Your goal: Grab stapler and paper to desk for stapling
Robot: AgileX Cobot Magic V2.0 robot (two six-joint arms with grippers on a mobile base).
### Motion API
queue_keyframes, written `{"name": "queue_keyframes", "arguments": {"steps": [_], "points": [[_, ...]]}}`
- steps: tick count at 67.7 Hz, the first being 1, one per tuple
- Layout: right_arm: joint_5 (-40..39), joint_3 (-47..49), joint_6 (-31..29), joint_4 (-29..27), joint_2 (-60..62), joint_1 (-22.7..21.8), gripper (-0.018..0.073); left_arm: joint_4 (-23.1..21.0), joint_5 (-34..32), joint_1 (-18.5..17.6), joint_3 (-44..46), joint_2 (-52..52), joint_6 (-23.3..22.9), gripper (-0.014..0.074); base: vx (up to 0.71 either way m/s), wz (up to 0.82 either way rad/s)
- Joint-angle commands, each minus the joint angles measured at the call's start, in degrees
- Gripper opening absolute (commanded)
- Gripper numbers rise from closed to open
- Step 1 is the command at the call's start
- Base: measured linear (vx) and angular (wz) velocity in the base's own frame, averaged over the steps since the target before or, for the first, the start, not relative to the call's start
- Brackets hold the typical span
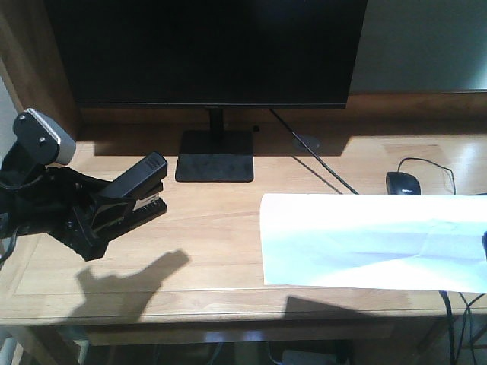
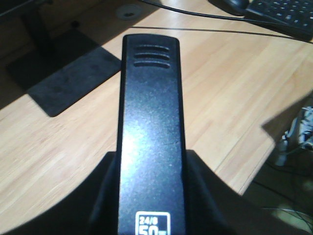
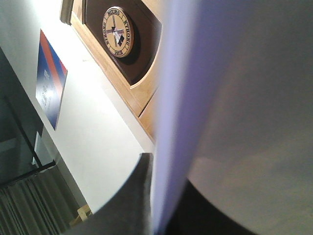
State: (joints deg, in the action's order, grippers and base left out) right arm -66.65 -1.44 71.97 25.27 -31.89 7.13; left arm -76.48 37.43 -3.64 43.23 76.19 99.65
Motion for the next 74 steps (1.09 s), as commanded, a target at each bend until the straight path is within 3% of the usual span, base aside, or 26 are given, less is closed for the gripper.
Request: {"name": "queue_keyframes", "arguments": {"steps": [1,5,13,32,40,74], "points": [[-6.84,-1.41,-0.48,-1.1,-0.21,0.01,-0.0006,-10.91,8.07,3.16,2.49,1.25,10.07,-0.0006,0.0,0.0],[-6.84,-1.41,-0.48,-1.1,-0.21,0.01,-0.0006,-13.51,11.56,5.21,2.81,3.23,12.8,-0.0006,0.0,0.0],[-6.84,-1.41,-0.48,-1.1,-0.21,0.01,-0.0006,-13.95,16.65,8.41,5.04,7.47,13.61,-0.0006,0.0,0.0],[-6.84,-1.41,-0.48,-1.1,-0.21,0.01,-0.0006,-4.7,31.75,10.72,17.38,19.73,13.04,-0.0006,0.0,0.0],[-6.84,-1.41,-0.48,-1.1,-0.21,0.01,-0.0006,-2.75,33.51,10.72,22.49,24.11,13.21,-0.0006,0.0,0.0],[-6.74,-1.41,-0.48,-1.1,-0.21,0.01,-0.0006,-2.51,34.19,10.72,37.15,39.97,13.58,-0.0006,0.0,0.0]]}}
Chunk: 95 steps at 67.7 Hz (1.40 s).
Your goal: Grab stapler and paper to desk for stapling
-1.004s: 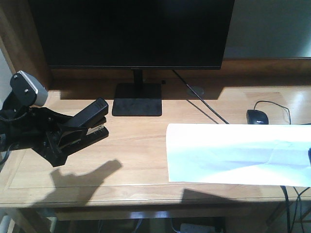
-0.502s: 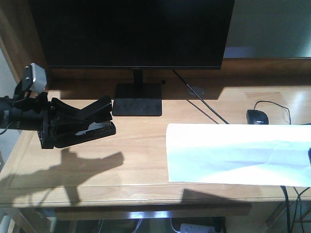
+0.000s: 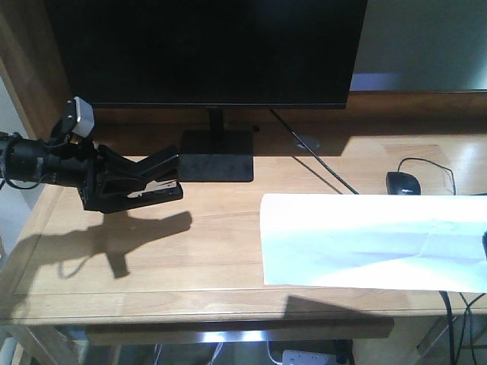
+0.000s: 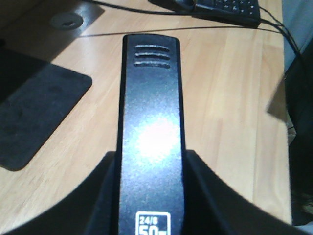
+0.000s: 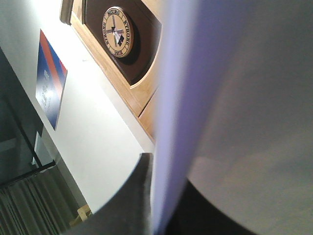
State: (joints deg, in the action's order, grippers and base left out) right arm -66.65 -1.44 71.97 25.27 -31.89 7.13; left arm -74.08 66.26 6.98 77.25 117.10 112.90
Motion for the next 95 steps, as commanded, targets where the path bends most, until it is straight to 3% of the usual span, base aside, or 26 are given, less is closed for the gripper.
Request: {"name": "queue_keyframes", "arguments": {"steps": [1,15,21,30,45,58,79,95], "points": [[-6.74,-1.41,-0.48,-1.1,-0.21,0.01,-0.0006,-4.8,5.36,0.1,3.21,-0.74,0.33,-0.0006,0.0,0.0],[-6.8,-1.41,-0.48,-1.1,-0.21,0.01,-0.0006,0.47,5.36,-0.57,5.1,3.85,0.44,-0.0006,0.0,0.0],[-6.8,-1.41,-0.48,-1.1,-0.21,0.01,-0.0006,1.59,5.36,-1.16,5.09,5.58,2.96,-0.0006,0.0,0.0],[-6.8,-1.41,-0.48,-1.1,-0.21,0.01,-0.0006,1.47,5.36,-1.93,5.09,8.07,6.51,-0.0003,0.0,0.0],[-6.8,-1.41,-0.48,-1.1,-0.21,0.01,-0.0006,0.42,3.99,-2.46,5.04,9.44,7.05,0.0037,0.0,0.0],[-6.8,-1.41,-0.48,-1.1,-0.21,0.01,-0.0006,0.9,3.13,-2.85,5.04,9.44,6.97,0.0141,0.0,0.0],[-6.8,-1.41,-0.48,-1.1,-0.21,0.01,-0.0006,0.69,-0.08,-2.85,5.04,9.23,6.74,0.0388,0.0,0.0],[-6.8,-1.41,-0.48,-1.1,-0.21,0.01,-0.0006,0.76,0.74,-2.8,5.04,5.79,6.74,0.0419,0.0,0.0]]}}
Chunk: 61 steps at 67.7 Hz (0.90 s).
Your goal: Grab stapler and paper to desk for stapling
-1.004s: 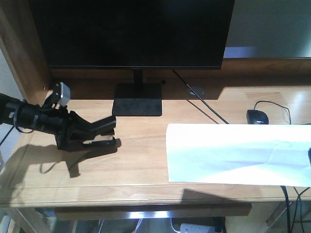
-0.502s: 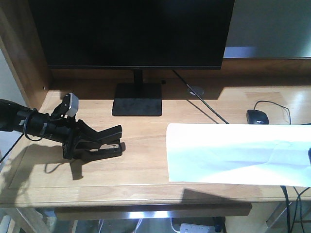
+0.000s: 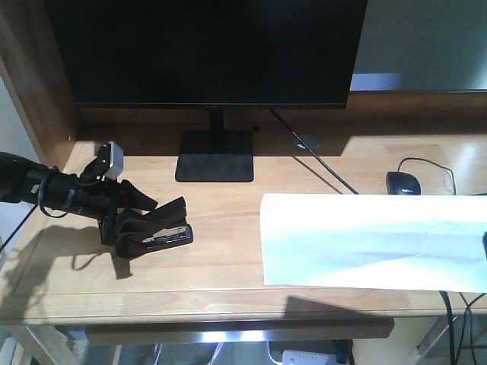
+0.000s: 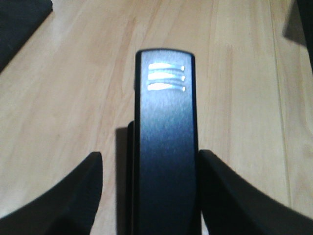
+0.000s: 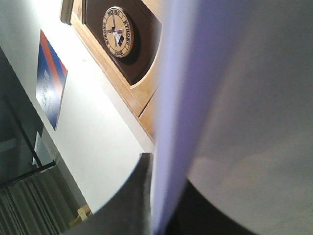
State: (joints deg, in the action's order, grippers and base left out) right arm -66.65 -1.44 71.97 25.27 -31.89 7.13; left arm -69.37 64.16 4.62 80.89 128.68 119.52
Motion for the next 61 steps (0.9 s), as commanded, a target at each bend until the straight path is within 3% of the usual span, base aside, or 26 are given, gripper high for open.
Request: {"name": "queue_keyframes", "arguments": {"steps": [1,15,31,45,61], "points": [[-6.8,-1.41,-0.48,-1.1,-0.21,0.01,-0.0006,-3.95,2.86,-0.44,1.4,-5.9,0.12,0.0419,0.0,0.0],[-6.8,-1.41,-0.48,-1.1,-0.21,0.01,-0.0006,-3.95,3.34,-0.38,1.4,-8.89,0.12,0.0314,0.0,0.0],[-6.8,-1.41,-0.48,-1.1,-0.21,0.01,-0.0006,-2.18,1.87,-0.95,1.4,-9.1,-3.3,-0.0009,0.0,0.0],[-6.8,-1.41,-0.48,-1.1,-0.21,0.01,-0.0006,1.04,-0.81,-2.19,1.4,-8.98,-4.42,-0.0008,0.0,0.0],[-6.8,-1.41,-0.48,-1.1,-0.21,0.01,-0.0006,1.18,-0.75,-2.19,1.4,-8.9,-4.35,-0.0008,0.0,0.0]]}}
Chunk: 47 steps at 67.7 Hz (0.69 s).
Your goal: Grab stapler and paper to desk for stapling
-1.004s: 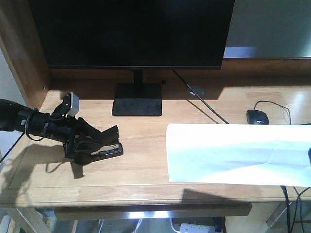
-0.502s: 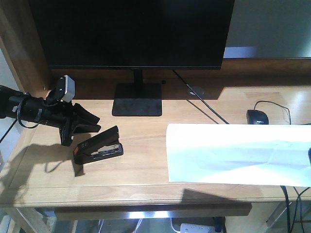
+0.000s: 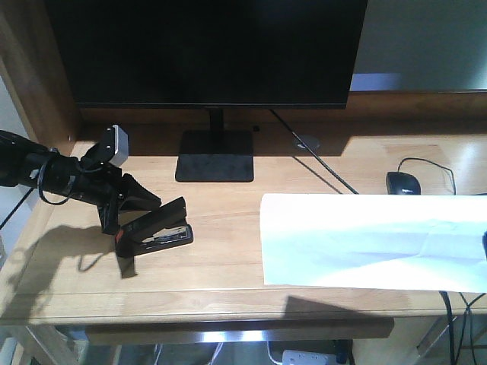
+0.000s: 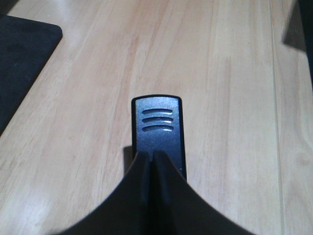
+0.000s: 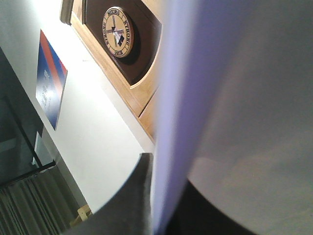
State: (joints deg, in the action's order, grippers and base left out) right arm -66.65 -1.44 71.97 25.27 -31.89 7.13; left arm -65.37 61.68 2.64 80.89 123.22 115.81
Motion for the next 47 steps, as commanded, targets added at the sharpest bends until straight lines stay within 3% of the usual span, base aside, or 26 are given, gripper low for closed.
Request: {"name": "queue_keyframes", "arguments": {"steps": [1,47], "points": [[-6.8,-1.41,-0.48,-1.1,-0.21,0.01,-0.0006,-2.82,1.72,-0.22,1.4,-3.45,-0.65,-0.0008,0.0,0.0],[-6.8,-1.41,-0.48,-1.1,-0.21,0.01,-0.0005,-2.82,1.72,-0.22,1.4,-3.45,-0.65,-0.0008,0.0,0.0]]}}
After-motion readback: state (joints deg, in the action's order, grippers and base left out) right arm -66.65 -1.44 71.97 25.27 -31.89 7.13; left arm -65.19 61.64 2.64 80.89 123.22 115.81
